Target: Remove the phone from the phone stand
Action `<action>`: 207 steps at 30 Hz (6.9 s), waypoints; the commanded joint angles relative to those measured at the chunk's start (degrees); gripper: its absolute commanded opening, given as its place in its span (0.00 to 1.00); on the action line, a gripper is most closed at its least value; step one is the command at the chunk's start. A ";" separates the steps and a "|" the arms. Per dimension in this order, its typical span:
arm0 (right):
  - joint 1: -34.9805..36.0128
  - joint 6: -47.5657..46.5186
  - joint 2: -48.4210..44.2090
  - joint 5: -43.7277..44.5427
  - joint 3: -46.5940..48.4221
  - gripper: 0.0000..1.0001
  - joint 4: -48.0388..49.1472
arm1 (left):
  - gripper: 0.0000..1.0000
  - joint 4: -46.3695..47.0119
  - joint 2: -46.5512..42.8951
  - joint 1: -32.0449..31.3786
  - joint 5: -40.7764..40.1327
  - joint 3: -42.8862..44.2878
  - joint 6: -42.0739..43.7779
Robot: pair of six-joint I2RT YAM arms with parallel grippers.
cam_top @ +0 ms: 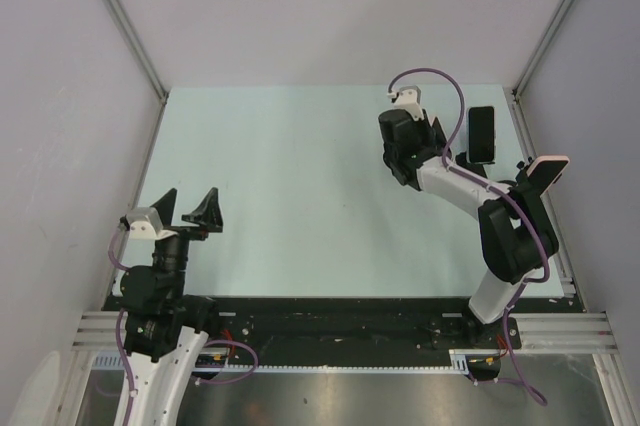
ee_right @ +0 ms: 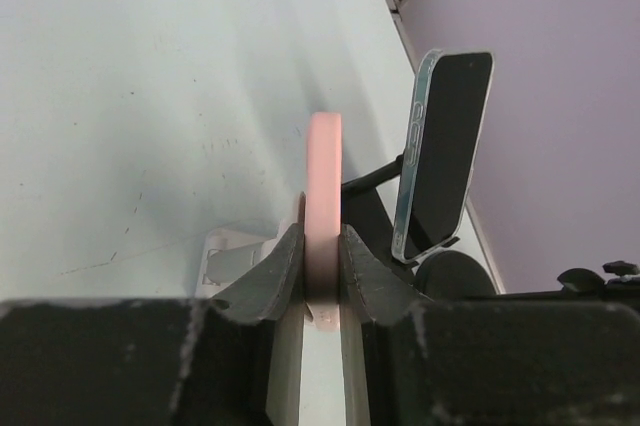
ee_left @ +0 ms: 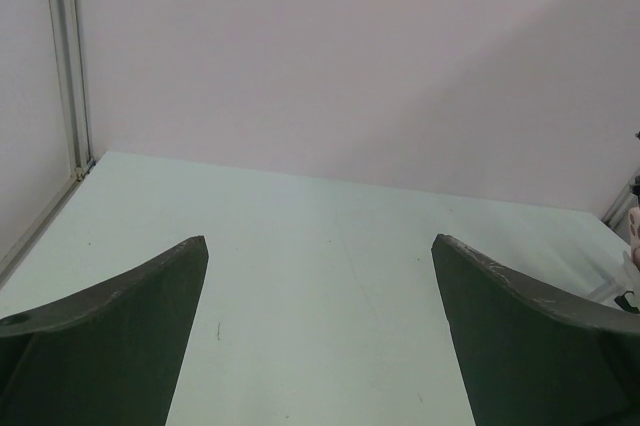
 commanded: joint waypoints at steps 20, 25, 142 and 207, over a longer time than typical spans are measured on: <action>17.85 3.31 -16.32 2.37 9.09 0.00 -8.00 | 1.00 10.48 29.49 -13.96 4.40 10.01 -10.16; 21.27 13.34 -20.27 -1.87 9.80 0.00 -14.69 | 1.00 21.38 37.48 -28.57 -8.94 9.65 -5.42; 7.13 17.74 -57.81 -49.68 -26.94 1.00 -8.28 | 0.01 -19.38 108.42 31.61 34.36 53.25 14.98; 6.69 18.27 -56.14 -50.56 -27.73 0.99 -7.93 | 1.00 -21.49 109.04 21.59 -6.43 50.96 15.42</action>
